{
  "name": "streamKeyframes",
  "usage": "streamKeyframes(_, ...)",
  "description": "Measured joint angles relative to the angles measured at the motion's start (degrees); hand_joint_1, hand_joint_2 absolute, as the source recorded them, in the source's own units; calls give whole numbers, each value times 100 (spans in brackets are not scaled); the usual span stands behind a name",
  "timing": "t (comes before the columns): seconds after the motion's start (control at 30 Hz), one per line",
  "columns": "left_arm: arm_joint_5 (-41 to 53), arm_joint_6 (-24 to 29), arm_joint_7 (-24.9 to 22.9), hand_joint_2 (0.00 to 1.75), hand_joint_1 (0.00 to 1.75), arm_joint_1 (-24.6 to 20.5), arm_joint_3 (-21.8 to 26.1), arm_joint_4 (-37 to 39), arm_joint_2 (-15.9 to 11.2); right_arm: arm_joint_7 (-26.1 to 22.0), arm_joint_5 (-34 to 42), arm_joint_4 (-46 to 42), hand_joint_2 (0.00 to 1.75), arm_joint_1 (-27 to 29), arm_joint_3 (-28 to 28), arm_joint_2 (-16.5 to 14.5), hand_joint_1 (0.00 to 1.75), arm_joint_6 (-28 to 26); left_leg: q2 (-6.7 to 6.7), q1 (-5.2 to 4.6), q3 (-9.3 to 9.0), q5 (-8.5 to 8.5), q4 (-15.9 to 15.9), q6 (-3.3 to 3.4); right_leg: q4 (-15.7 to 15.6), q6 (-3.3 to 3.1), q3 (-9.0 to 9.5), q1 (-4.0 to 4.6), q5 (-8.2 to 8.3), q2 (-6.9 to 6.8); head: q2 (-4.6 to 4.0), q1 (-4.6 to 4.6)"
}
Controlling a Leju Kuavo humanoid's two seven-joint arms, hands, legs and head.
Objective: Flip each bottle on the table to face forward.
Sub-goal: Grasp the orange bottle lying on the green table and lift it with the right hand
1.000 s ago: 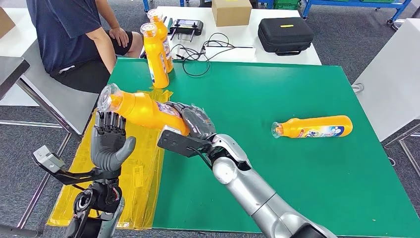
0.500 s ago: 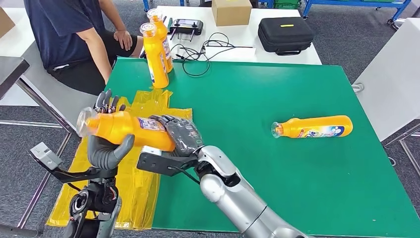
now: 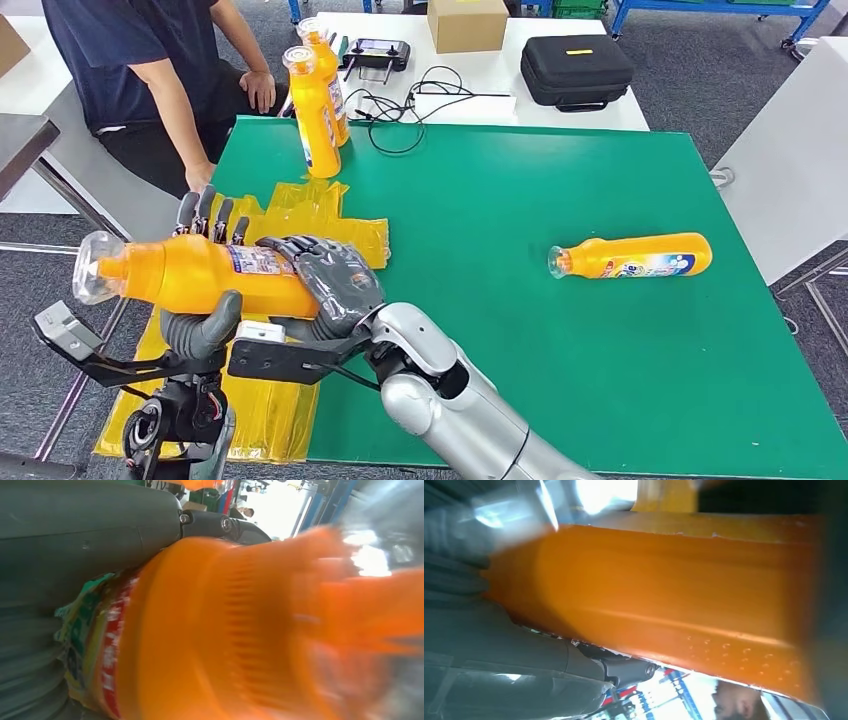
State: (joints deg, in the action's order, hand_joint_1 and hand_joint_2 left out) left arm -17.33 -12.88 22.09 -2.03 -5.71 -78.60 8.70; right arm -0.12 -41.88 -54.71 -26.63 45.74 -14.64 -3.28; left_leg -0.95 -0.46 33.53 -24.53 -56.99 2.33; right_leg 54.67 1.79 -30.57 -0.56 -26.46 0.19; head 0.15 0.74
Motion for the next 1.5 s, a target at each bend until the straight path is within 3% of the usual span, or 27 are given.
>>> streamKeyframes(0.03,-39,-19,-10,175,158,29,-4,-34,10,-1,33,0,175,-22,23,-21,175,4,0,0,0,0,0,0,0,0,0,0,0,0,0,-1)
streamKeyframes(0.07,-82,-42,-15,175,175,54,-8,-70,21,-1,75,6,175,-43,43,-42,175,4,0,1,0,0,0,0,0,0,-1,0,0,0,0,-1)
streamKeyframes(0.73,-278,-20,74,175,175,341,62,-358,55,-244,594,691,175,-241,278,-175,174,-211,2,0,0,-1,0,0,-1,-1,-2,0,-1,0,0,-1)
streamKeyframes(0.87,12,196,217,175,175,480,140,-467,69,-261,543,804,175,-233,299,-232,3,-318,3,1,0,-1,0,-1,0,-1,-3,1,-1,1,0,1)
streamKeyframes(1.0,599,581,312,175,175,642,369,-728,137,-287,517,694,0,-151,308,-228,0,-329,4,2,0,-1,0,-1,0,-1,-4,1,-1,1,1,-1)
streamKeyframes(1.33,3065,1812,495,175,175,963,1241,-1180,339,-374,669,-1272,0,265,-223,381,0,186,1,-2,-1,-1,0,0,-4,-1,-5,-3,-1,1,0,-1)
streamKeyframes(1.5,4191,2514,622,175,175,946,1405,-1079,354,-538,755,-1935,0,435,-660,785,0,193,0,-3,-6,-1,-1,0,-6,0,-2,-4,0,0,0,-1)
